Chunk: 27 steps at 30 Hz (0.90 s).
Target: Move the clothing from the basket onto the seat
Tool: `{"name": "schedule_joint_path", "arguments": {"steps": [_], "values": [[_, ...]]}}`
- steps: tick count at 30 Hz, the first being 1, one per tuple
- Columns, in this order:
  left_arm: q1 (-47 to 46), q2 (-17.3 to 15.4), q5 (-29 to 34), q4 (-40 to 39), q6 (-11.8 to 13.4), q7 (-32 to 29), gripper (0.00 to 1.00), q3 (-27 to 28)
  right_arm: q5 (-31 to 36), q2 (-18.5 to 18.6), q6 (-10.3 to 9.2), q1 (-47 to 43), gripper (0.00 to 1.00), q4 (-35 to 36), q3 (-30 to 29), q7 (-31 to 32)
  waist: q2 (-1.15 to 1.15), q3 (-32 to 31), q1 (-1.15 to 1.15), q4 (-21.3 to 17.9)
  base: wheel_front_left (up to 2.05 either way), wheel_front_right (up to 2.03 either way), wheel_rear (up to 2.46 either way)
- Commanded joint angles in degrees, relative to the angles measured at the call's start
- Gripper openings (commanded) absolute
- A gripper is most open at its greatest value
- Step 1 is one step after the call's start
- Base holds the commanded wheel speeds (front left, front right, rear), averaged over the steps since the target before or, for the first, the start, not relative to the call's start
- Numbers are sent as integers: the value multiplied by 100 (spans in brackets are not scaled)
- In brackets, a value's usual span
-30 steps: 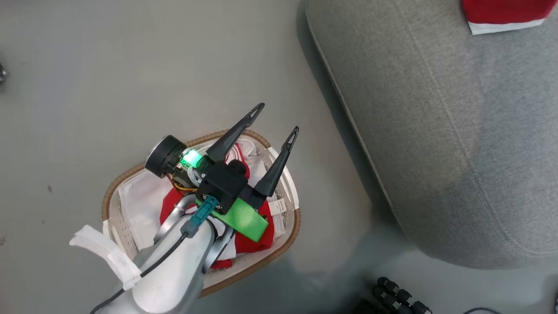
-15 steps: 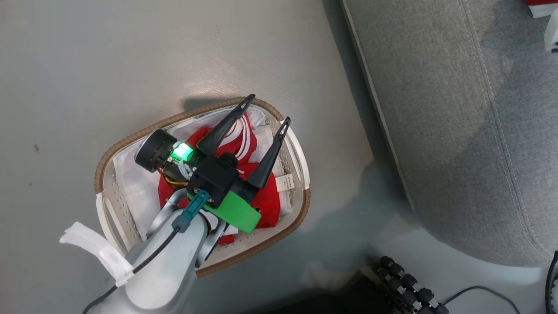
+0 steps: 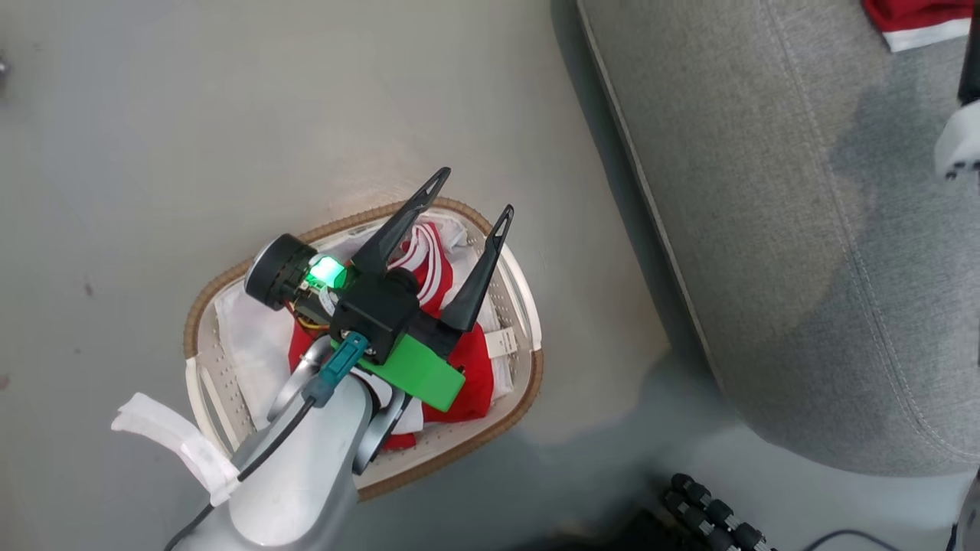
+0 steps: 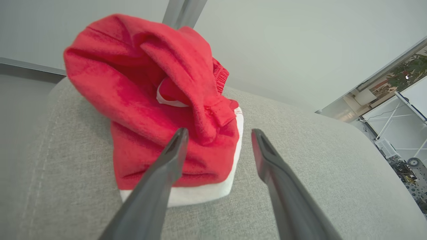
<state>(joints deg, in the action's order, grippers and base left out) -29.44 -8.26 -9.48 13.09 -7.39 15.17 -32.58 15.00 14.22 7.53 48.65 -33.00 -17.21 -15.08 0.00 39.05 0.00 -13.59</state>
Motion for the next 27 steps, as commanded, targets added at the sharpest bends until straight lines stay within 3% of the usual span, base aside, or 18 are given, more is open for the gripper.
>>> {"name": "schedule_joint_path", "arguments": {"steps": [1, 13, 27], "values": [[109, 17, -26, -6, 0, -3, 100, 50, -21, -21, -8, -203, 100, 82, 33, -14, 0, -281, 0, 72, 0, 0, 0], [577, 310, -174, 34, 1, -3, 100, 507, -143, -34, -8, -704, 100, 437, 547, -13, 0, -1598, 0, 607, 0, 0, 0], [1786, 488, -274, 48, 174, -3, 100, 1972, -973, -934, -8, -1535, 100, 359, 1350, -14, 0, -2942, 0, 1278, 0, 0, 0]]}}
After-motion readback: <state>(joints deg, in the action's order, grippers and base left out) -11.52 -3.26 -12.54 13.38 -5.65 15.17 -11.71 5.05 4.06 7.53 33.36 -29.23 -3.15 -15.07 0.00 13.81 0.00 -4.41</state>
